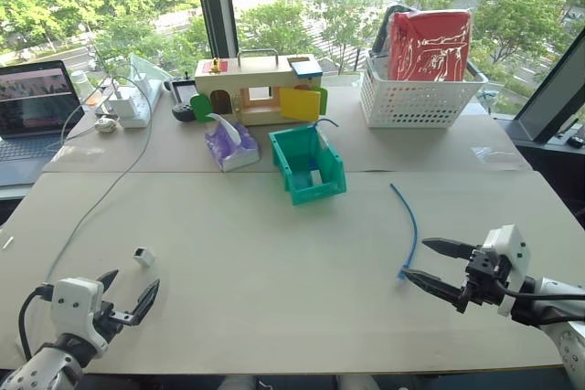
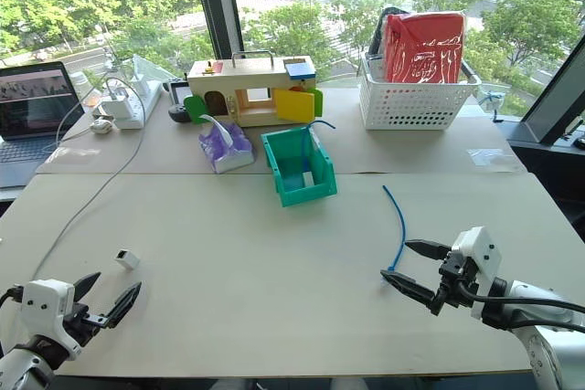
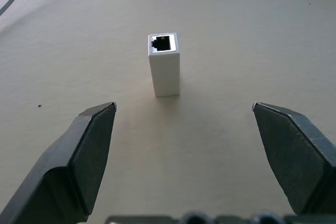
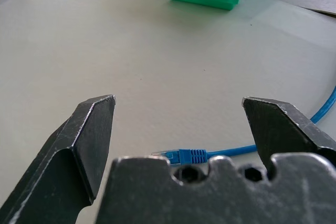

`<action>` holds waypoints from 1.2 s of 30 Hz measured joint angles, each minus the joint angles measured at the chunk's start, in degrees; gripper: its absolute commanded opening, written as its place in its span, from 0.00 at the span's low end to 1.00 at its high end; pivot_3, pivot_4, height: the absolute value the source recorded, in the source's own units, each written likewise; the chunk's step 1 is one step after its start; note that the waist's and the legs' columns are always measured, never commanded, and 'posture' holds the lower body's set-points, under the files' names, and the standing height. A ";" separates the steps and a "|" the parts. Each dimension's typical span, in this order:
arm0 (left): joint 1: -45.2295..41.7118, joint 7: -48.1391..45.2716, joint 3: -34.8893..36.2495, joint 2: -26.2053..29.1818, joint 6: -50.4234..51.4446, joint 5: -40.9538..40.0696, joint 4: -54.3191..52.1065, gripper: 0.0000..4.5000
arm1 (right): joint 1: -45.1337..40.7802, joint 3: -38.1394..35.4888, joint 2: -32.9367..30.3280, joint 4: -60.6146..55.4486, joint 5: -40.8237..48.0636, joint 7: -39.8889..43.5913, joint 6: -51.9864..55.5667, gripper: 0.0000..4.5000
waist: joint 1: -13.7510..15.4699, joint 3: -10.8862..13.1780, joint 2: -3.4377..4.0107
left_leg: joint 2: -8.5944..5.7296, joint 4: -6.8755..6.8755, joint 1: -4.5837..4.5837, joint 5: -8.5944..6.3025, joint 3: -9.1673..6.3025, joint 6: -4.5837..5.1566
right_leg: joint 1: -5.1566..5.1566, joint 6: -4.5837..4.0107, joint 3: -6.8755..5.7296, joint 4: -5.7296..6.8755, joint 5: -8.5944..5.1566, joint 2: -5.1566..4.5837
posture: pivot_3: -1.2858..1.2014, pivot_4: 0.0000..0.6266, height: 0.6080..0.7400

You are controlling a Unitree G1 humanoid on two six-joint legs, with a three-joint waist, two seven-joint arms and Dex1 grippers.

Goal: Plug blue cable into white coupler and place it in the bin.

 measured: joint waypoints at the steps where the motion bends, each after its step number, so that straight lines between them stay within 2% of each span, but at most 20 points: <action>1: 0.00 0.00 0.00 0.00 0.00 0.00 0.00 1.00 | 0.00 0.00 0.00 0.00 0.00 0.00 0.00 1.00 | 0.00 0.00 0.00 | 0.00 0.00 0.00 0.00 0.00 0.00 | 0.00 0.00 0.00 0.00 0.00 0.00 | 0.52 0.24 1.00; 3: 0.29 -0.17 -0.82 1.95 1.25 1.02 -0.11 1.00 | -0.33 0.07 0.01 0.04 0.09 -0.04 0.02 1.00 | -0.01 0.01 -0.01 | 0.00 0.00 0.01 0.00 0.00 0.00 | 0.00 0.00 0.00 0.02 0.00 0.00 | 0.52 0.24 1.00; 4: 0.52 -1.48 -1.49 6.04 4.23 1.45 -0.60 1.00 | -1.68 0.04 0.00 0.25 0.52 -0.08 0.16 1.00 | -0.13 0.02 -0.03 | 0.01 0.00 0.01 0.00 0.00 0.00 | -0.03 0.00 0.00 0.04 0.00 0.01 | 0.52 0.24 1.00; 5: 0.34 -2.21 -1.31 7.78 5.67 0.88 -1.11 1.00 | -2.31 -0.07 -0.01 0.33 0.84 -0.20 0.29 1.00 | -0.18 0.02 -0.03 | 0.01 0.00 0.01 0.00 -0.01 0.00 | -0.02 0.01 0.00 0.04 0.00 0.01 | 0.52 0.24 1.00; 7: -2.78 -4.20 0.79 11.38 10.35 -4.20 -2.90 1.00 | -4.22 -0.39 -0.10 0.78 2.23 -0.67 1.79 1.00 | -0.03 0.03 -0.04 | 0.01 0.00 0.01 0.01 -0.01 -0.01 | -0.02 0.03 -0.01 0.06 -0.02 0.01 | 0.52 0.24 1.00; 11: -14.00 -7.03 3.79 21.34 17.89 -11.62 -4.02 1.00 | -6.39 -1.69 -4.24 0.07 8.53 0.79 8.93 1.00 | 0.60 0.04 -0.06 | -0.01 0.02 -0.01 0.01 -0.05 0.00 | -0.02 -0.01 -0.03 0.07 0.01 0.00 | 0.52 0.24 1.00; 13: -22.24 -10.71 2.15 27.06 20.23 -13.90 -3.57 1.00 | -8.47 -2.12 -6.68 -1.83 11.84 0.81 13.13 1.00 | 0.62 0.05 -0.05 | 0.00 0.00 -0.03 0.00 -0.04 0.00 | -0.04 -0.01 -0.03 0.03 0.01 0.00 | 0.52 0.24 1.00; 16: -31.92 -15.29 -2.73 31.06 22.95 -17.32 -3.40 1.00 | -10.89 -1.48 -9.11 -4.54 13.18 0.84 15.57 1.00 | 0.42 0.04 -0.04 | -0.01 0.00 -0.05 0.00 -0.04 0.00 | -0.05 0.00 -0.04 0.01 0.00 0.00 | 0.52 0.24 1.00; 21: -43.39 -21.04 -15.24 31.48 27.31 -18.85 -1.58 1.00 | -12.78 5.98 -14.82 -7.03 6.44 4.48 12.48 1.00 | -0.58 0.07 -0.05 | -0.01 0.00 -0.17 0.00 -0.04 0.01 | -0.15 0.03 -0.04 -0.02 -0.02 0.01 | 0.52 0.24 1.00; 24: -46.50 -23.22 -19.67 31.46 27.78 -18.52 -1.46 1.00 | -15.14 11.18 -17.61 -2.53 0.30 9.74 6.98 1.00 | -0.65 0.12 -0.12 | -0.01 0.02 -0.19 0.00 -0.04 0.00 | -0.15 0.03 -0.05 -0.02 -0.02 0.01 | 0.52 0.24 1.00; 26: -49.82 -24.72 -22.64 31.14 29.25 -18.59 -1.65 1.00 | -18.55 16.33 -19.60 4.12 -6.66 14.09 -1.09 1.00 | -0.55 0.16 -0.11 | -0.01 0.07 -0.20 0.01 -0.03 -0.01 | -0.14 0.05 -0.04 -0.02 -0.02 0.01 | 0.52 0.24 1.00; 29: -52.81 -25.52 -25.09 30.16 30.10 -18.78 -2.08 1.00 | -23.13 20.85 -19.45 14.10 -13.27 19.42 -11.26 1.00 | -0.53 0.18 -0.12 | -0.01 0.07 -0.20 0.01 -0.04 -0.01 | -0.15 0.07 -0.05 -0.01 -0.04 0.01 | 0.52 0.24 1.00; 36: -58.54 -22.63 -28.05 26.60 31.41 -15.71 -0.31 1.00 | -32.15 27.89 -15.28 32.18 -21.25 28.69 -28.40 1.00 | -0.90 0.21 -0.13 | -0.01 0.10 -0.18 0.03 -0.04 -0.04 | -0.13 0.06 -0.04 -0.01 -0.02 0.01 | 0.52 0.24 1.00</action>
